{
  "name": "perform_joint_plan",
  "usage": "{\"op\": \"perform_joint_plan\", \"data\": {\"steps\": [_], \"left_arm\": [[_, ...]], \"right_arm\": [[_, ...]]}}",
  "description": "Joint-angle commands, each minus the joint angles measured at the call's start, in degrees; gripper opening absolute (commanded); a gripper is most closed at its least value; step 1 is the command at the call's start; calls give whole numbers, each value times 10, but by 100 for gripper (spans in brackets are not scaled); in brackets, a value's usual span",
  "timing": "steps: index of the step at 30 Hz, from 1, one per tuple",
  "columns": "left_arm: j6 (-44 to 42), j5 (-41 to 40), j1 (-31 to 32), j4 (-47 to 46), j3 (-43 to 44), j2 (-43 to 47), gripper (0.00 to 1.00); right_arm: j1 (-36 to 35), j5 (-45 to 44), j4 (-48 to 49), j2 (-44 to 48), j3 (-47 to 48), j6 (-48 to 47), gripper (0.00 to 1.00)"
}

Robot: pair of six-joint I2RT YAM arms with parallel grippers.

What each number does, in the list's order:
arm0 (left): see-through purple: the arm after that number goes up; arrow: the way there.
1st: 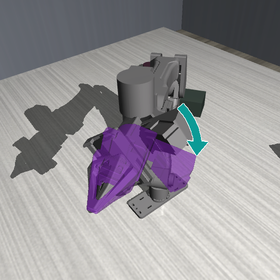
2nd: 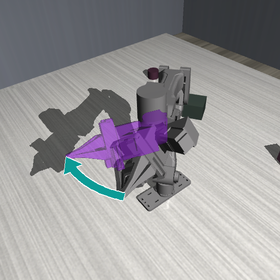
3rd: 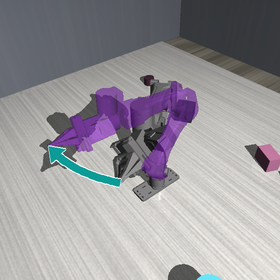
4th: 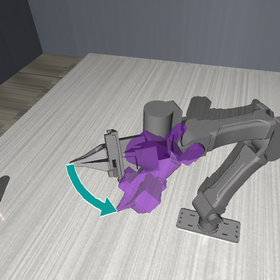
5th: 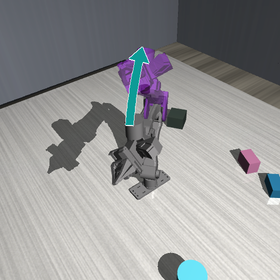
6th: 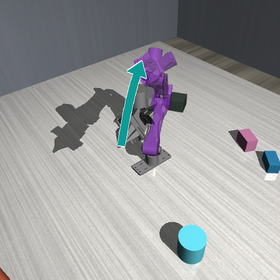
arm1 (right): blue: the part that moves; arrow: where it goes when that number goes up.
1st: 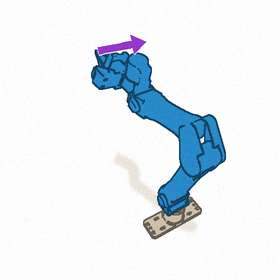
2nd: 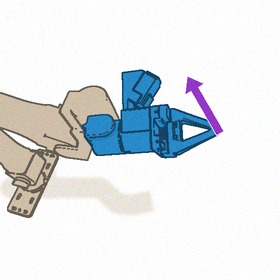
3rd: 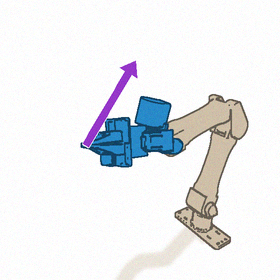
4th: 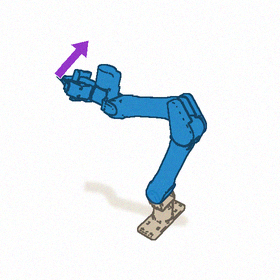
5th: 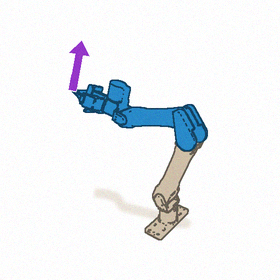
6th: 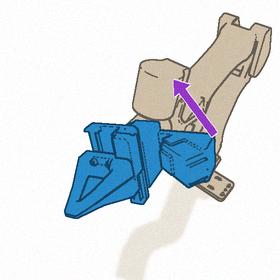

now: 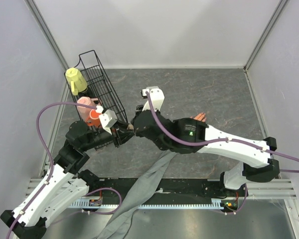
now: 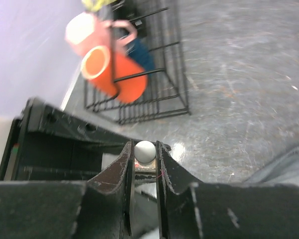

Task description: Paint the nails

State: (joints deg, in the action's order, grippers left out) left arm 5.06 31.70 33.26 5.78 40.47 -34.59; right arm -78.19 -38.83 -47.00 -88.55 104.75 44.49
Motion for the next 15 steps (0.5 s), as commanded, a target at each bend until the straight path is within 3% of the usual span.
{"op": "perform_joint_plan", "data": {"steps": [1, 3, 5, 6, 8, 9, 12, 15], "left_arm": [[-29, -82, -5, -134, 1, 1, 2], [-24, -75, -5, -131, -8, 11, 2], [-14, -60, -5, -112, -8, 15, 2], [-9, -54, -5, -102, -5, 16, 2], [13, -33, -5, -66, 8, 21, 2], [21, -23, -5, -61, 10, 23, 2], [58, 33, -5, -6, 21, 32, 2], [84, 96, -5, 33, 32, 37, 2]], "right_arm": [[-48, -42, -76, -40, 0, 142, 0], [-47, -34, -65, -43, 4, 132, 0], [-47, -13, -63, -51, 24, 91, 7], [-47, -5, -63, -52, 33, 69, 25], [-47, 21, -63, -47, 54, 2, 47], [-47, 28, -63, -41, 60, -20, 63], [-45, 74, -64, -7, 70, -112, 88], [-30, 132, -70, 28, 73, -197, 95]]}}
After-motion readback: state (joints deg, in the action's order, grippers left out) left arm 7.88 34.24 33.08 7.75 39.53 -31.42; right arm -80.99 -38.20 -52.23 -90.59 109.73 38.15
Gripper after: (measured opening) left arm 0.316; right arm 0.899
